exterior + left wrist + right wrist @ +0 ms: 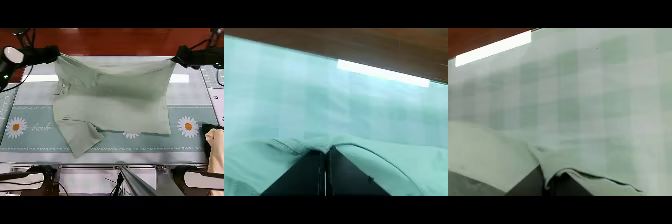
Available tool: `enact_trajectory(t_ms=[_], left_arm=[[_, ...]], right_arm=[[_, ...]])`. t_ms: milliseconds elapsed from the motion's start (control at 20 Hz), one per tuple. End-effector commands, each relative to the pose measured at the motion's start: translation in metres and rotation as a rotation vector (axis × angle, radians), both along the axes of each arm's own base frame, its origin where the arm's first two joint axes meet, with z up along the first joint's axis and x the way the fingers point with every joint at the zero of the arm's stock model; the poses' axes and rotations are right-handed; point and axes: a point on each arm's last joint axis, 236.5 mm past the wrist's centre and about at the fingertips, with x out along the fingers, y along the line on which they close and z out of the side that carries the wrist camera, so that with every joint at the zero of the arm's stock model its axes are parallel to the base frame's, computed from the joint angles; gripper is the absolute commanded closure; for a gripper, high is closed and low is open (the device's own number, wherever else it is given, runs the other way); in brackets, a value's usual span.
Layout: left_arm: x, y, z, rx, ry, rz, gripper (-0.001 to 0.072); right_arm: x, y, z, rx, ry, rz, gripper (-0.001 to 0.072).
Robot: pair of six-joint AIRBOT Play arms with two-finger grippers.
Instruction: Fold the shirts.
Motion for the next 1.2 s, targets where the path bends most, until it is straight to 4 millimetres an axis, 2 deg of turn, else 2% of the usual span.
enact_trajectory(t_ms=[0, 150, 250, 300, 450, 550, 700, 800, 900, 1000, 1150], left_arm=[[0.028, -0.005, -0.050, -0.067, 0.067, 0.051, 0.0672], [0.032, 0.002, -0.068, -0.071, 0.096, 0.065, 0.0672], [0.032, 0.008, -0.062, -0.120, 0.104, 0.086, 0.0671], [0.028, 0.007, -0.053, -0.152, 0.126, 0.066, 0.0671], [0.004, 0.006, -0.033, -0.092, 0.202, -0.123, 0.0671], [-0.021, 0.003, -0.037, -0.072, 0.290, -0.230, 0.0671], [-0.077, -0.003, -0.070, -0.041, 0.494, -0.405, 0.0671], [-0.100, 0.001, -0.100, -0.032, 0.588, -0.408, 0.0671], [-0.111, 0.001, -0.128, -0.040, 0.623, -0.395, 0.0671], [-0.117, 0.001, -0.148, -0.043, 0.645, -0.383, 0.0671], [-0.116, 0.002, -0.160, -0.046, 0.658, -0.374, 0.0671]], right_arm=[[0.047, 0.001, -0.048, 0.037, 0.051, -0.027, 0.0692], [0.057, -0.003, -0.064, 0.050, 0.102, -0.010, 0.0692], [0.054, -0.008, -0.065, 0.082, 0.134, -0.020, 0.0692], [0.050, -0.009, -0.058, 0.114, 0.139, -0.016, 0.0692], [0.029, -0.026, -0.038, 0.121, 0.151, 0.029, 0.0692], [0.009, -0.039, -0.037, 0.122, 0.203, 0.058, 0.0692], [-0.028, -0.039, -0.057, 0.098, 0.330, 0.157, 0.0692], [-0.048, -0.036, -0.081, 0.063, 0.417, 0.191, 0.0692], [-0.064, -0.029, -0.107, 0.053, 0.486, 0.202, 0.0692], [-0.070, -0.020, -0.128, 0.057, 0.508, 0.205, 0.0692], [-0.072, -0.009, -0.143, 0.045, 0.511, 0.206, 0.0691]])
